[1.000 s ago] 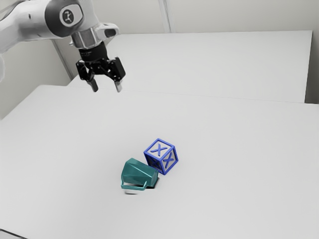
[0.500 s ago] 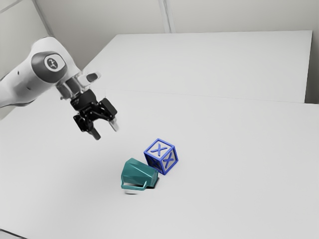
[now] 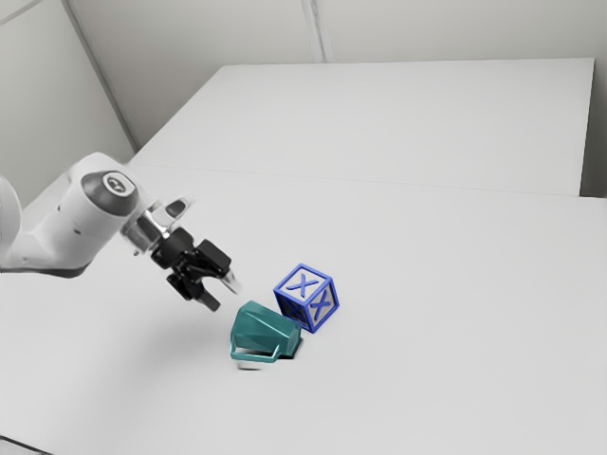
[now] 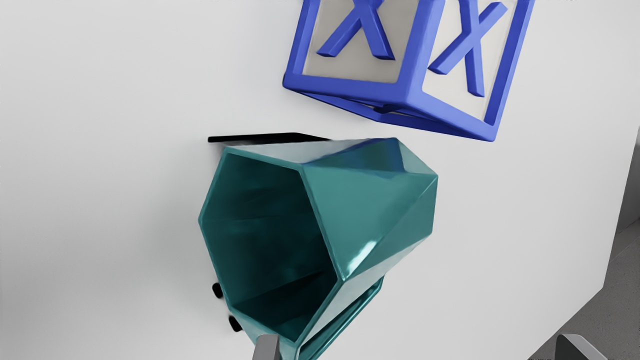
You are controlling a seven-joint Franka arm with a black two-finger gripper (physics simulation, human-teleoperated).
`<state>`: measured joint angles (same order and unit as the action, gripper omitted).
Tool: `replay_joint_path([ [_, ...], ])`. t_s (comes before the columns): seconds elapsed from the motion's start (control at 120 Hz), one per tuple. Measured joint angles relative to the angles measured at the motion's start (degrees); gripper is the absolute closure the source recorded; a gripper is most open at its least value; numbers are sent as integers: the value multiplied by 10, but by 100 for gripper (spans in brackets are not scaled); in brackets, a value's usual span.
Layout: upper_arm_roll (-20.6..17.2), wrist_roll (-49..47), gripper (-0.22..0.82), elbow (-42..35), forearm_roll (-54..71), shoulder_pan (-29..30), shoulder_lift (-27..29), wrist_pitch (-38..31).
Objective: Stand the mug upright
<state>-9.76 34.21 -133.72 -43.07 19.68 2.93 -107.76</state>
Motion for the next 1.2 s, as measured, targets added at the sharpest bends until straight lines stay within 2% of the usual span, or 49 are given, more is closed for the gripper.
replay_joint_path([
  [0.358,-1,128,0,-7,-53,15,-51,-19],
  [0.592,-3,178,0,-11,-91,-7,-66,-22],
  [0.842,-11,215,0,-22,-117,-6,-76,-10],
  [0.95,-11,229,12,-23,-122,1,-81,0],
  [1.2,-11,259,54,-22,-125,0,-81,15],
])
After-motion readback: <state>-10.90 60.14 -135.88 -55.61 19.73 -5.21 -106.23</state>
